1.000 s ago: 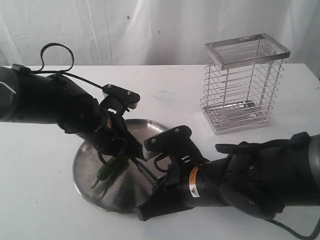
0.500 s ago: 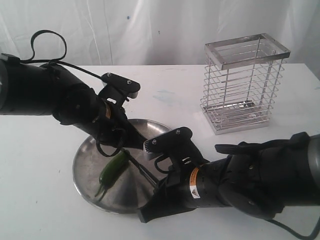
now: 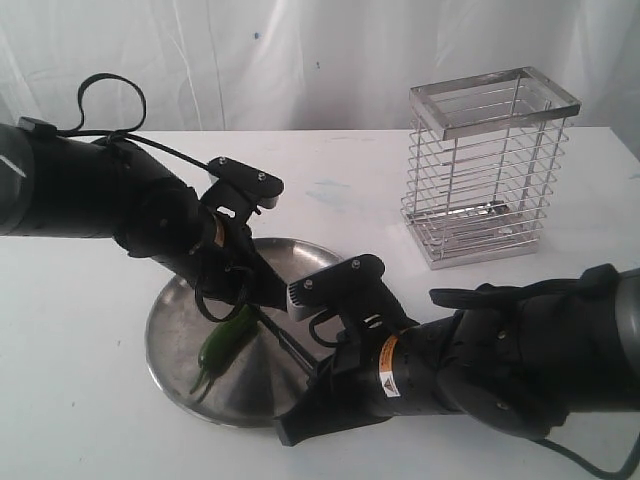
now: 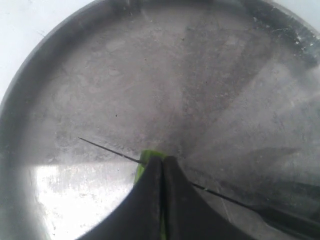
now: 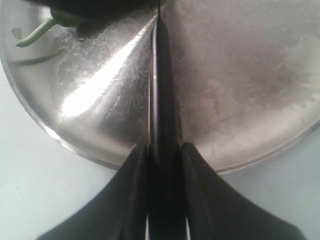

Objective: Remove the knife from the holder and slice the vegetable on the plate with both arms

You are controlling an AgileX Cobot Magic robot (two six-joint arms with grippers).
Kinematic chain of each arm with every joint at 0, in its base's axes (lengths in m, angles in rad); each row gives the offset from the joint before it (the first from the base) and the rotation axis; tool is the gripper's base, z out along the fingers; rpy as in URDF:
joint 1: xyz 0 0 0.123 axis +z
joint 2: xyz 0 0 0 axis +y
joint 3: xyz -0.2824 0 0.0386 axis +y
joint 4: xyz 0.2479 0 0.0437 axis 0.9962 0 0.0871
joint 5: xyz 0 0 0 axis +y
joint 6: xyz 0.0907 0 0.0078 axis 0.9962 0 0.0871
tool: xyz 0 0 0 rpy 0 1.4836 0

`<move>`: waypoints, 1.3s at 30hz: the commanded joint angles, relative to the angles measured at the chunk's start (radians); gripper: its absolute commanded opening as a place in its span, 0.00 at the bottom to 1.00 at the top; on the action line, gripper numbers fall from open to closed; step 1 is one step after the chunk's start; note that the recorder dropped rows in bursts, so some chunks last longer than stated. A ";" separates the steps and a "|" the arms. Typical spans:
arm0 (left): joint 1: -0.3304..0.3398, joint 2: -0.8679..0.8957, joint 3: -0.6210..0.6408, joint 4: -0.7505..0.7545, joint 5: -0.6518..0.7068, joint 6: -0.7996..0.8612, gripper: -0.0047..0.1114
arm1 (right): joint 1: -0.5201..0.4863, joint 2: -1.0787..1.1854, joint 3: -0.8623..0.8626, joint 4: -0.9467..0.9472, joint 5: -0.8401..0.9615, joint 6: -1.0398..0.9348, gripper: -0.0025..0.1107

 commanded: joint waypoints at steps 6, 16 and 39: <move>-0.005 -0.001 -0.001 0.090 0.006 0.009 0.04 | -0.002 -0.001 0.001 -0.002 0.011 -0.003 0.02; 0.054 -0.001 -0.001 0.086 -0.024 0.001 0.04 | -0.002 0.003 0.001 -0.002 0.018 -0.004 0.02; 0.055 0.020 -0.059 0.096 -0.006 0.009 0.04 | -0.002 0.047 0.001 -0.002 0.019 -0.004 0.02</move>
